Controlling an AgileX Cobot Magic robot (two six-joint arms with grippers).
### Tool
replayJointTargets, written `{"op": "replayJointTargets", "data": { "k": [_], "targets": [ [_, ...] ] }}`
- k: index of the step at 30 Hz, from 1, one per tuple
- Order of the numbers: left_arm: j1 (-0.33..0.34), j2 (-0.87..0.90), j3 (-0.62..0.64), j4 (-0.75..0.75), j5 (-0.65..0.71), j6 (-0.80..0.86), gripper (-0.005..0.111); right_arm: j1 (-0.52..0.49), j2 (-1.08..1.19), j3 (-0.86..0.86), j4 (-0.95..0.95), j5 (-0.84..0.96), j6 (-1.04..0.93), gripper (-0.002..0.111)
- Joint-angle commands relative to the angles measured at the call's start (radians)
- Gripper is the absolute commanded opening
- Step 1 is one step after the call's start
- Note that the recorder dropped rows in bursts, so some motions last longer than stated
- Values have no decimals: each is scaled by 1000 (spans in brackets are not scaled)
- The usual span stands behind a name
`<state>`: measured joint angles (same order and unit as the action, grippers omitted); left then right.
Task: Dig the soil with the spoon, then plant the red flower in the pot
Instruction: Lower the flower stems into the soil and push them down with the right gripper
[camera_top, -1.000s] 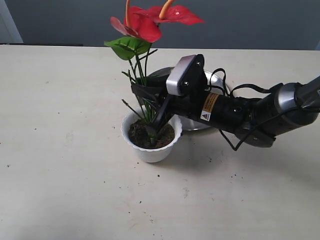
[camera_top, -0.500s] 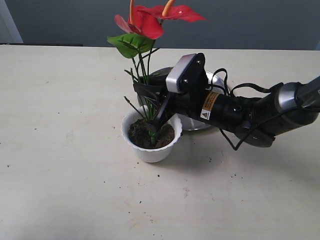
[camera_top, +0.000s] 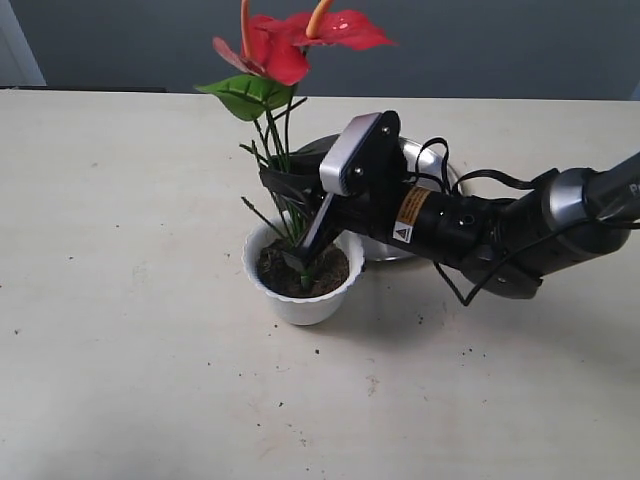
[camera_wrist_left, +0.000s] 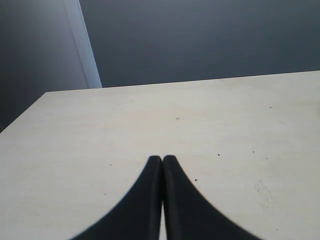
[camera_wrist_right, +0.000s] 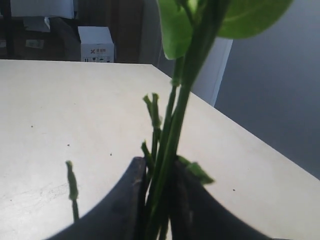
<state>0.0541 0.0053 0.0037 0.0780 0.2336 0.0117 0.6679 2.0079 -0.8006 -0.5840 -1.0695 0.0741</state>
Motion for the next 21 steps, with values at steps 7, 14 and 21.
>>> {"op": "replayJointTargets", "data": {
  "k": [7, 14, 21],
  "targets": [
    [-7, -5, -4, -8, -3, -2, 0, 2, 10, 21, -109, 216, 32, -1],
    [-7, -5, -4, -8, -3, -2, 0, 2, 10, 21, -132, 252, 75, -1],
    [-7, -5, -4, -8, -3, -2, 0, 2, 10, 21, -155, 264, 140, -1]
  ]
}}
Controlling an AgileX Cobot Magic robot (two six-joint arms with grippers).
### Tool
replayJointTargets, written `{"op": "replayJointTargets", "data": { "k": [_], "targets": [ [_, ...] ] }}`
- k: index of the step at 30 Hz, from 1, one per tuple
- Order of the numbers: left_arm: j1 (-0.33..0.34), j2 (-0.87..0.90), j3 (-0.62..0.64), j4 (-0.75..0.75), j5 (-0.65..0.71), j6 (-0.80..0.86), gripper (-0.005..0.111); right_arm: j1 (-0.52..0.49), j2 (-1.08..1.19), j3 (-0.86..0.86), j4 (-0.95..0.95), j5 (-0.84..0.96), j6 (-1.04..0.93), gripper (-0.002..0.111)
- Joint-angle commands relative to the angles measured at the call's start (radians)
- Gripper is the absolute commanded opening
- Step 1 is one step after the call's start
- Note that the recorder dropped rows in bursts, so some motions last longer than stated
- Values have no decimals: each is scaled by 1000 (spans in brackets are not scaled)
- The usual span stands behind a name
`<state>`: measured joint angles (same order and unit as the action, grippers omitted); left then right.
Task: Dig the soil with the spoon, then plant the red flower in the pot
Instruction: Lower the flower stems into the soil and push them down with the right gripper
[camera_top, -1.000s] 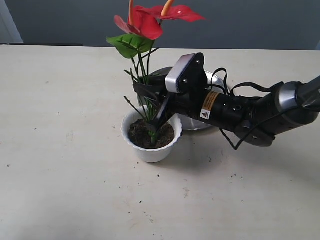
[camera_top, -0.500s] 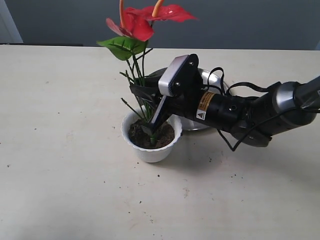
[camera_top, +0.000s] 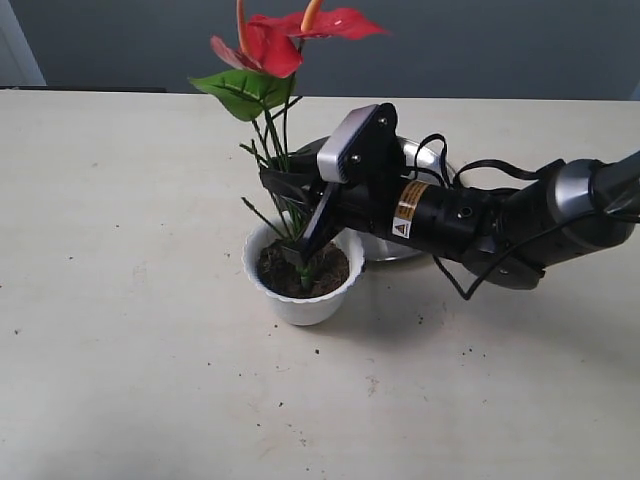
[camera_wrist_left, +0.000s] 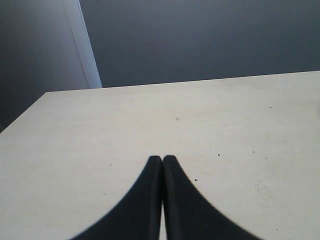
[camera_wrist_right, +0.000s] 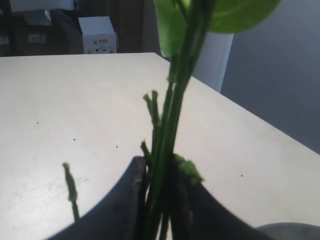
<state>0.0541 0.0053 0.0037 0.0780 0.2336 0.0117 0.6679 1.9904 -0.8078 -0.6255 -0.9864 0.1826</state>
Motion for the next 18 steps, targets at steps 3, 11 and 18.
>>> {"op": "replayJointTargets", "data": {
  "k": [3, 11, 18],
  "targets": [
    [-7, -5, -4, -8, -3, -2, 0, 10, 27, 29, -109, 181, 39, -1],
    [-7, -5, -4, -8, -1, -2, 0, 31, 27, 29, -99, 203, 39, 5],
    [-7, -5, -4, -8, -1, -2, 0, 31, 27, 29, -81, 207, 82, 40]
  ]
}}
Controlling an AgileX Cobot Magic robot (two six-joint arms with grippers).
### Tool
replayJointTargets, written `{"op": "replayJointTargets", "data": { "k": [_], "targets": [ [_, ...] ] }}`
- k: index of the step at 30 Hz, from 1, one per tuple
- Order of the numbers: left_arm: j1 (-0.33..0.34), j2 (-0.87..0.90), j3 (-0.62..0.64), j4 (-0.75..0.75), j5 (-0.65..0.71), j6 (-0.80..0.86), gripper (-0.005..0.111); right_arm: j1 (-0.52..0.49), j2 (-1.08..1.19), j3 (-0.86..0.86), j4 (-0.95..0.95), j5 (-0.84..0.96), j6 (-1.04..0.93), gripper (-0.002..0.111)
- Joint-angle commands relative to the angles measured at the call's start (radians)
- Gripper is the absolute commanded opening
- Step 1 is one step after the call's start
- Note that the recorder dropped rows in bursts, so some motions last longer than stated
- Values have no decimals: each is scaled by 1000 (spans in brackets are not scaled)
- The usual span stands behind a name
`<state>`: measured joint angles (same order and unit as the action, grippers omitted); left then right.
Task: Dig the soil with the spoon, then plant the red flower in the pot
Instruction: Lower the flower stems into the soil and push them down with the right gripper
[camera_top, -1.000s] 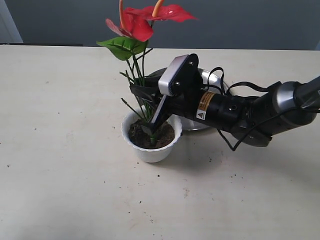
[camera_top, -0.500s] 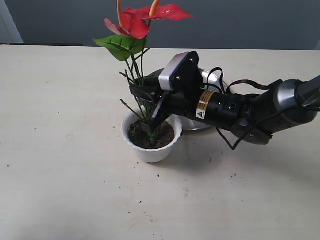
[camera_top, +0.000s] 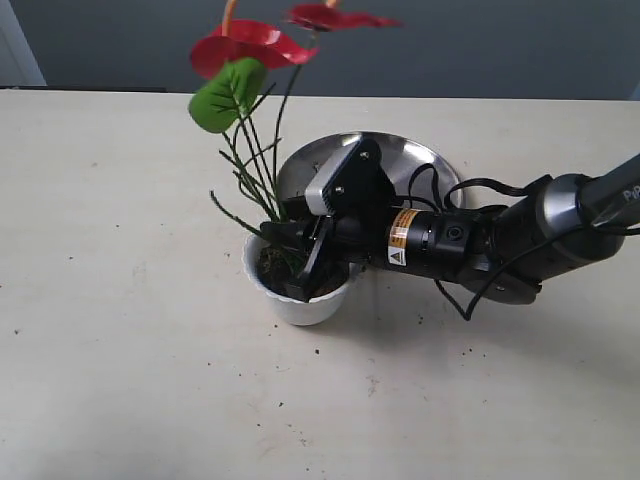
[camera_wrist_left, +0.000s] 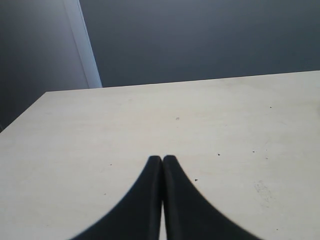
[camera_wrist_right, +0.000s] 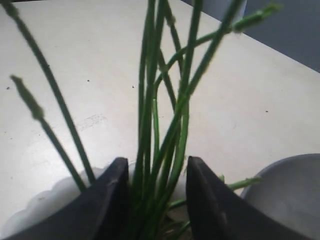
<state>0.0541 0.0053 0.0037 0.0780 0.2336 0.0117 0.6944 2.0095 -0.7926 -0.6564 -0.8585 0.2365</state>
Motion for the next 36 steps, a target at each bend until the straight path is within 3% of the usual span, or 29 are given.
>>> {"op": "replayJointTargets", "data": {
  "k": [1, 15, 23, 36],
  "targets": [
    [-7, -5, -4, -8, -1, -2, 0, 4, 8, 14, -50, 79, 28, 40],
    [-7, -5, -4, -8, -1, -2, 0, 4, -60, 14, -44, 109, 48, 41],
    [-7, -5, -4, -8, -1, -2, 0, 4, -74, 14, -40, 130, 57, 53],
    [-7, -5, -4, -8, -1, -2, 0, 4, -90, 14, -55, 205, 109, 53]
  ]
}}
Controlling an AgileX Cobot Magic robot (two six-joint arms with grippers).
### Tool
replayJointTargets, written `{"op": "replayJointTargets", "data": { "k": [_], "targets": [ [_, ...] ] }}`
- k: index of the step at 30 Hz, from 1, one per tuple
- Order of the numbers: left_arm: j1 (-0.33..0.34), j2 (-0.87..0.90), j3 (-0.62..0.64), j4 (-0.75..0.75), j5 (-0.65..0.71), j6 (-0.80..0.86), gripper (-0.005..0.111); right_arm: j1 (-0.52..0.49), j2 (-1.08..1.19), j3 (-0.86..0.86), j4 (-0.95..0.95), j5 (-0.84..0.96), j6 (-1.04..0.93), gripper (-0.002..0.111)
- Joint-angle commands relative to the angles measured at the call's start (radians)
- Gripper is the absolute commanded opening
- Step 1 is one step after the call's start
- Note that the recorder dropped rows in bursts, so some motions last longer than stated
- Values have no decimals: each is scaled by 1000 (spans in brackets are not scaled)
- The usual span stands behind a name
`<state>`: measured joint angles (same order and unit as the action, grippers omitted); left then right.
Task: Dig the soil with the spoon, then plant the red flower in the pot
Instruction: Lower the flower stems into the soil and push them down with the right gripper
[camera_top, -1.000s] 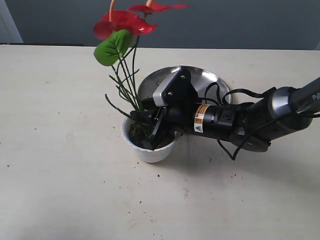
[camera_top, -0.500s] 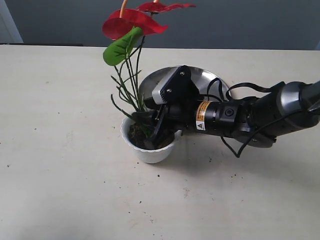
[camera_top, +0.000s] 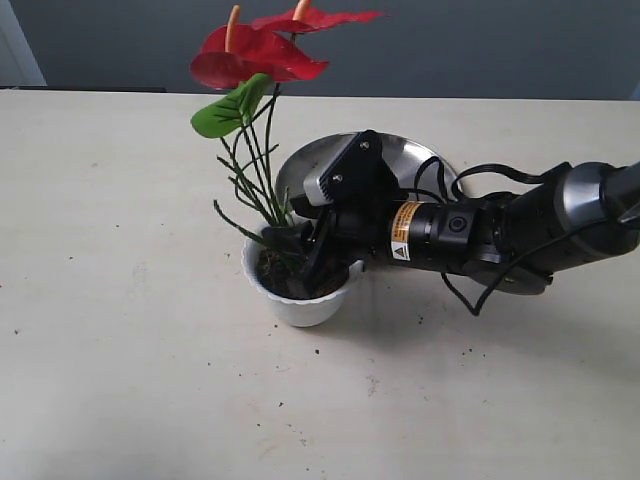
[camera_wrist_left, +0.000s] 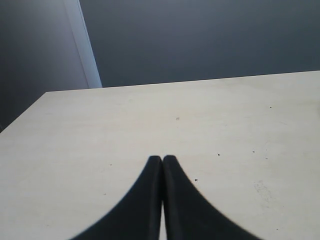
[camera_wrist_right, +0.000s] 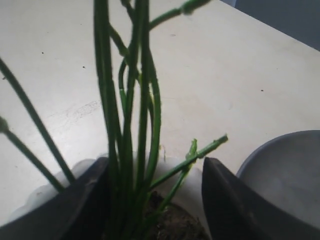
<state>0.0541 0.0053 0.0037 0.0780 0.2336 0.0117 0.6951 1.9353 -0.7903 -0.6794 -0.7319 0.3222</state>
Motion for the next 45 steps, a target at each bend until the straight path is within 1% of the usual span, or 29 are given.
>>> {"op": "replayJointTargets", "data": {
  "k": [1, 7, 15, 24, 32, 45],
  "targets": [
    [-7, -5, -4, -8, -1, -2, 0, 3, -21, 11, -36, 95, 35, 53],
    [-7, -5, -4, -8, -1, -2, 0, 3, -75, 11, -102, 115, 85, 53],
    [-7, -5, -4, -8, -1, -2, 0, 3, -106, 11, -217, 140, 214, 53],
    [-7, -5, -4, -8, -1, -2, 0, 3, -151, 11, -220, 164, 239, 53],
    [-7, -5, -4, -8, -1, -2, 0, 3, -174, 11, -296, 225, 314, 53],
    [-7, -5, -4, -8, -1, -2, 0, 3, -226, 57, -295, 251, 316, 53]
  ]
}}
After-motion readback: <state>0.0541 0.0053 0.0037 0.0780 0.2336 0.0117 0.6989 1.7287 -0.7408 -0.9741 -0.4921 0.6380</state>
